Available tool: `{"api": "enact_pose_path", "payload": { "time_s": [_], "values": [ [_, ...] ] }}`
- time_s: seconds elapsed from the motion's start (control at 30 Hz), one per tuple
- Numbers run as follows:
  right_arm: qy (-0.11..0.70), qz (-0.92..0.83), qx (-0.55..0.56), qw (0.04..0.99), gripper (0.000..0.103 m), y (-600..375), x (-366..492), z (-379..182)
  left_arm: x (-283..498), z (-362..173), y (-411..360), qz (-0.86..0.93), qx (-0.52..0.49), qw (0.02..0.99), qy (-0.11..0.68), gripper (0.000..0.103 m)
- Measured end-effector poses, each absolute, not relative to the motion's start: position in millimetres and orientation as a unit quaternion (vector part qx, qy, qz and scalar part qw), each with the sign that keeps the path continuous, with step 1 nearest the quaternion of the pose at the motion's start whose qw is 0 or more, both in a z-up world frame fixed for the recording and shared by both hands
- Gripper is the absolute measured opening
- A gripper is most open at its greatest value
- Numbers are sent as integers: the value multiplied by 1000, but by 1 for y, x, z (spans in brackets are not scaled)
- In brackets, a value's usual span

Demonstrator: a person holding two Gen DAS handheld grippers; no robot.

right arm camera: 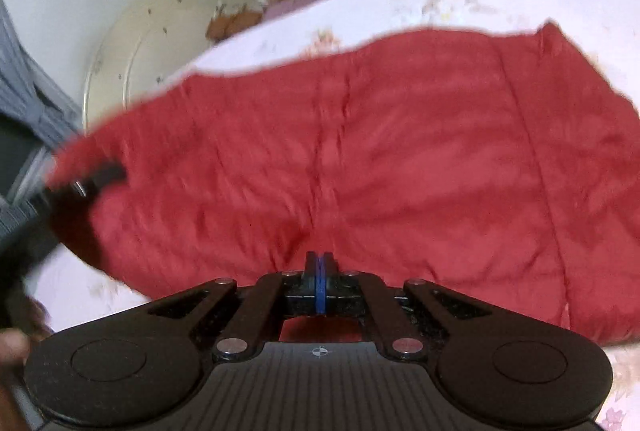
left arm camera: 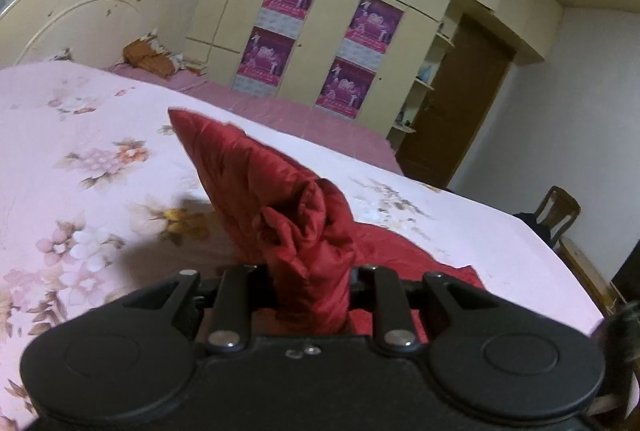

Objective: Fold large clothes

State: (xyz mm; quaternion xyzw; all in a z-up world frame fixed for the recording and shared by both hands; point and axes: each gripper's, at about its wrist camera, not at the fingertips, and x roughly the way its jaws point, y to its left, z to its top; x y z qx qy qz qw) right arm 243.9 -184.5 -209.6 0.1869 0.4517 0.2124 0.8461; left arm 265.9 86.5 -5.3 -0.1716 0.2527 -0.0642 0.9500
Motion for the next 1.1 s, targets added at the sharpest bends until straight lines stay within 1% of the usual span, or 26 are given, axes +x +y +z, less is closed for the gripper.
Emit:
{"api": "enact_pose_path", "payload": {
  "time_s": [0.2,0.37,0.47,0.53,0.77,0.87,1.03,1.07,1.1],
  "values": [
    [459,238,189,835,0,-190,255,-236,263,11,42,-82,-144,958,233,22],
    [459,257,233,818,0,-210,262,-245,267,18,1,-108,-119,959,232,22],
    [417,251,270,831,0,-243,249,-228,271,18,-21,-123,-102,959,234,22],
    [398,231,272,845,0,-274,240,-218,275,16,-34,-138,-96,957,236,22],
    [375,148,308,862,0,-369,216,-212,292,0,-80,-173,-77,949,253,21],
    [368,121,321,864,0,-393,205,-207,302,-16,-103,-203,-57,936,281,21],
    [361,82,342,864,0,-420,197,-204,324,-53,-135,-270,-7,891,366,21],
    [360,74,347,863,0,-424,195,-204,326,-58,-139,-280,3,883,376,22],
    [357,68,350,863,0,-429,194,-202,328,-61,-140,-292,5,876,383,29]
  ]
}}
